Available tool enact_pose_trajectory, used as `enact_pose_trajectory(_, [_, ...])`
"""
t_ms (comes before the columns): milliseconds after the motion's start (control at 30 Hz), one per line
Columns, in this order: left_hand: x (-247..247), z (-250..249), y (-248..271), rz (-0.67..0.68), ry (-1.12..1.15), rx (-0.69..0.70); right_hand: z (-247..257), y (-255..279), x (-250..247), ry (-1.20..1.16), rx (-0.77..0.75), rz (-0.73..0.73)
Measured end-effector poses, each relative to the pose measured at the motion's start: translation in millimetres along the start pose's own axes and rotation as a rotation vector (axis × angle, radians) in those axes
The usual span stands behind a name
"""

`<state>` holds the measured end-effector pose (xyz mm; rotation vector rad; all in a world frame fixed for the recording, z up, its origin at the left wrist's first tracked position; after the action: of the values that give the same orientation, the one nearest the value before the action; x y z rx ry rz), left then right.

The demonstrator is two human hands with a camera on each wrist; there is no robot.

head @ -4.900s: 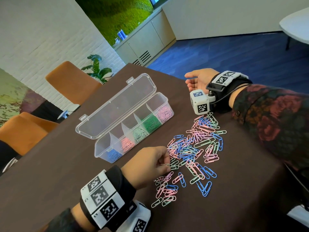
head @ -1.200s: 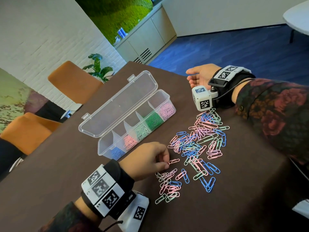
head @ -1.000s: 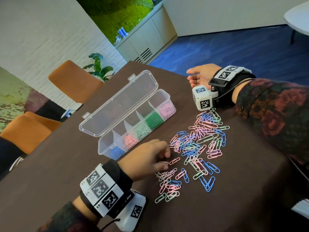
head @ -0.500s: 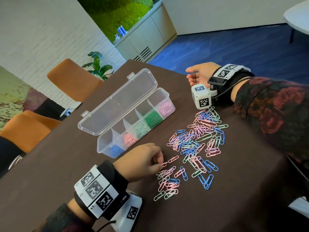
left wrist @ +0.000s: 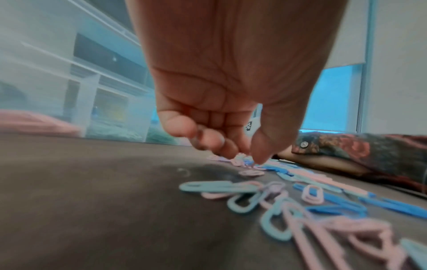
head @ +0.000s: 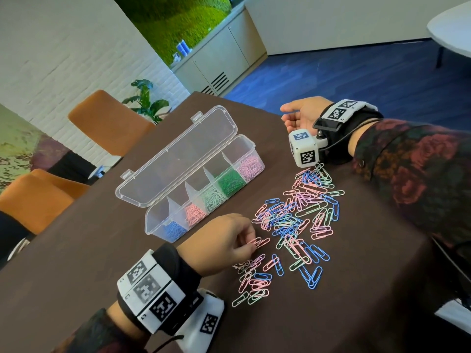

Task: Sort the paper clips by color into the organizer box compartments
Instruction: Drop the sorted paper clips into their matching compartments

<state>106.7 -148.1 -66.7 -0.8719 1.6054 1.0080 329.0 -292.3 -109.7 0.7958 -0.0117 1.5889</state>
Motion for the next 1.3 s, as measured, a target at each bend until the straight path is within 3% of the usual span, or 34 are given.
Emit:
enact_pose_trajectory(233, [6,-2,-15,0.018,-0.031,-0.070,1,-1,1,-0.006,-0.007,0.011])
enact_pose_trajectory(567, [8,-10,-13,0.063,-0.070,-0.024,0,1,2,-0.009,-0.006,0.006])
enact_pose_trajectory(733, [0,-21,-13,-0.010,-0.024,0.041,2,2,1,0.007,-0.010,0.000])
enact_pose_trajectory(1300, [4,-4,-12,0.031,0.032,-0.048,1,-3,0,0.006,-0.008,0.000])
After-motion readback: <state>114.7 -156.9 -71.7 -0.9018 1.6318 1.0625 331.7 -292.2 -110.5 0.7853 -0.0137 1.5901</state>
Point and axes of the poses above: each hand's wrist, its own y-axis away from the middle knuckle, its own x-axis out of the palm, z = x × y, the point moved 9 cm from there along -y, towards the middle knuckle, and after that the axes turned 6 degrees about -z, right-handed, at the moved point
